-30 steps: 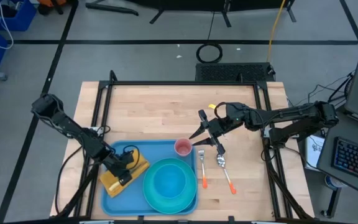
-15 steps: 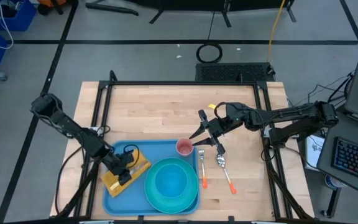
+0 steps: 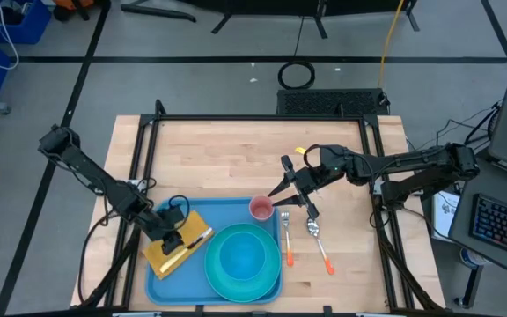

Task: Set up tray
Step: Adjust the yellow table napkin on the blue tray

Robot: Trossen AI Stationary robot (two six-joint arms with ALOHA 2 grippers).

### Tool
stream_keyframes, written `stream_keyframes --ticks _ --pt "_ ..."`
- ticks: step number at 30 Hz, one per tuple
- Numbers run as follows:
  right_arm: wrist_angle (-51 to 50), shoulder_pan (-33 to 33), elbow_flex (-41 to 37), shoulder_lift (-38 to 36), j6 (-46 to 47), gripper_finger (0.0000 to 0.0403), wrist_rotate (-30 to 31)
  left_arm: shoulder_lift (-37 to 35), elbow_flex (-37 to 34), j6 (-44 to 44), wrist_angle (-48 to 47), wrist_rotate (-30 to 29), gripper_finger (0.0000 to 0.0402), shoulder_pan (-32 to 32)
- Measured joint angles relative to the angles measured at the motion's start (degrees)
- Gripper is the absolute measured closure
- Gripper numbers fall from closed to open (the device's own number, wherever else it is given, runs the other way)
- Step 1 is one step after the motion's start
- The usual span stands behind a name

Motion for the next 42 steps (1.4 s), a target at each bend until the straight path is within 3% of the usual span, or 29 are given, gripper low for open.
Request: stream_keyframes --ticks 5,10,16,24,26,32,39,42 --pt "-0.01 0.0 0.0 0.0 -0.06 0.0289 0.0 2.23 0.0 -3.78 -7.5 2.82 0.0256 -0.07" --pt "0.02 0.0 0.0 0.0 -0.09 0.0289 0.0 5.97 0.26 -10.38 -8.27 4.88 0.0256 -0.04" --pt "0.0 0.02 0.0 0.0 0.01 0.0289 0.0 8.14 0.42 -12.12 -6.6 4.67 0.0256 -0.04" --pt "-0.01 0.02 0.0 0.0 0.03 0.0289 0.0 8.21 0.32 -32.34 -6.39 3.06 0.0256 0.03" --pt "-0.01 0.02 0.0 0.0 0.03 0.0289 0.0 8.09 0.26 -33.41 -6.09 1.86 0.0256 -0.06" --pt "-0.44 0.0 0.0 0.0 0.03 0.0289 0.0 5.41 -0.06 -18.83 -5.72 -3.36 0.0256 0.33" --pt "0.11 -0.02 0.01 0.0 -0.11 0.0289 0.09 2.19 4.38 9.89 -11.6 -4.24 0.0256 0.37" --pt "0.15 -0.02 0.02 0.0 -0.15 0.0289 0.11 2.37 7.76 31.89 -16.27 -2.37 0.0256 0.41"
